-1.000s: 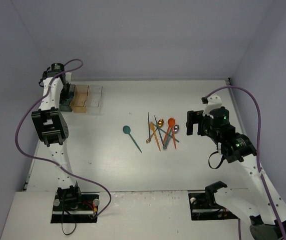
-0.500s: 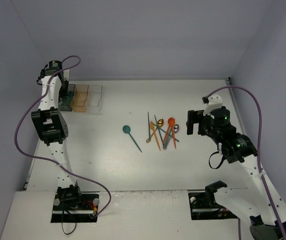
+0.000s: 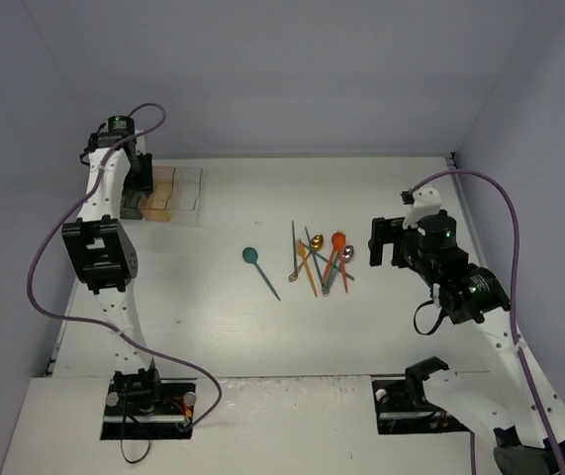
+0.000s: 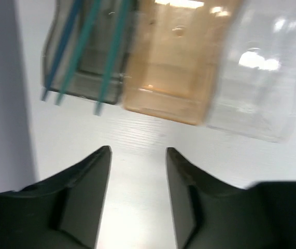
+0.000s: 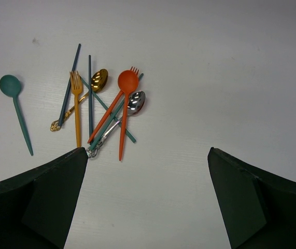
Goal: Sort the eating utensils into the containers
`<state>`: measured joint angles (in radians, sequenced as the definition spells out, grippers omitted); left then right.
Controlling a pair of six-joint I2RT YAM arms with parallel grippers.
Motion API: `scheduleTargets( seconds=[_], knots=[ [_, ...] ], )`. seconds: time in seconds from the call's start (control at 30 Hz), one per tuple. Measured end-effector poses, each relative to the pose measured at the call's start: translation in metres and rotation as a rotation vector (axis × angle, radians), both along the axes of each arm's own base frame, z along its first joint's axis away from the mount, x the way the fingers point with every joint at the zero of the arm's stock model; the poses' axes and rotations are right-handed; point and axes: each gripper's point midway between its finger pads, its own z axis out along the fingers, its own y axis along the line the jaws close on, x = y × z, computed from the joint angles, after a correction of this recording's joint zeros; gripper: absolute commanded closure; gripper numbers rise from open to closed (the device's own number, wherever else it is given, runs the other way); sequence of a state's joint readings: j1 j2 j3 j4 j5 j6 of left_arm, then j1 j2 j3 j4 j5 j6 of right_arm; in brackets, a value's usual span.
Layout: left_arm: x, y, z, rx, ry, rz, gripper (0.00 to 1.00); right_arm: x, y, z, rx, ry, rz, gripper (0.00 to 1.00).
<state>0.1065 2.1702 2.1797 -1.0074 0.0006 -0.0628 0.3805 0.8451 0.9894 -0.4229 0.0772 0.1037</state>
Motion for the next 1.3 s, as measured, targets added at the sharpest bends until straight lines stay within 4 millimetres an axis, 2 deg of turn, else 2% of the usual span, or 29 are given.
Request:
scheduleTargets(
  seconds=[0.03, 0.1, 0.23, 0.3, 0.33, 0.43, 0.5, 0.57, 0.8, 0.9, 1.03, 1.3],
  knots=[
    [-0.002, -0.018, 0.006, -0.011, -0.019, -0.003, 0.48, 0.000, 0.000, 0.000, 0.001, 0.000, 0.000, 0.00],
    [-0.015, -0.069, 0.019, -0.042, -0.050, -0.036, 0.46, 0.000, 0.000, 0.000, 0.005, 0.000, -0.001, 0.00],
    [-0.052, -0.182, 0.038, -0.131, -0.132, -0.136, 0.46, -0.002, 0.001, 0.004, 0.019, -0.011, 0.000, 0.00],
    [-0.082, -0.240, 0.035, -0.189, -0.152, -0.184, 0.46, -0.004, 0.000, 0.008, 0.030, -0.024, -0.002, 0.00],
    [-0.096, -0.261, 0.030, -0.209, -0.152, -0.192, 0.46, -0.006, 0.000, 0.010, 0.034, -0.031, -0.003, 0.00],
    [-0.132, -0.305, 0.002, -0.237, -0.131, -0.181, 0.50, -0.009, -0.001, 0.016, 0.049, -0.055, -0.004, 0.00],
    [-0.145, -0.322, -0.017, -0.240, -0.114, -0.153, 0.55, -0.012, -0.002, 0.020, 0.057, -0.069, -0.003, 0.00],
    [-0.156, -0.337, -0.033, -0.236, -0.106, -0.128, 0.57, -0.014, -0.002, 0.023, 0.065, -0.080, 0.000, 0.00],
    [-0.172, -0.397, -0.064, -0.250, -0.140, -0.103, 0.62, -0.020, 0.002, 0.031, 0.090, -0.104, 0.023, 0.00],
    [-0.180, -0.414, -0.079, -0.253, -0.132, -0.093, 0.63, -0.024, 0.003, 0.034, 0.099, -0.117, 0.031, 0.00],
    [-0.184, -0.427, -0.097, -0.255, -0.117, -0.067, 0.63, -0.027, 0.003, 0.039, 0.110, -0.135, 0.034, 0.00],
    [-0.181, -0.430, -0.117, -0.234, -0.111, -0.020, 0.66, -0.033, 0.002, 0.047, 0.126, -0.164, 0.036, 0.00]
  ],
)
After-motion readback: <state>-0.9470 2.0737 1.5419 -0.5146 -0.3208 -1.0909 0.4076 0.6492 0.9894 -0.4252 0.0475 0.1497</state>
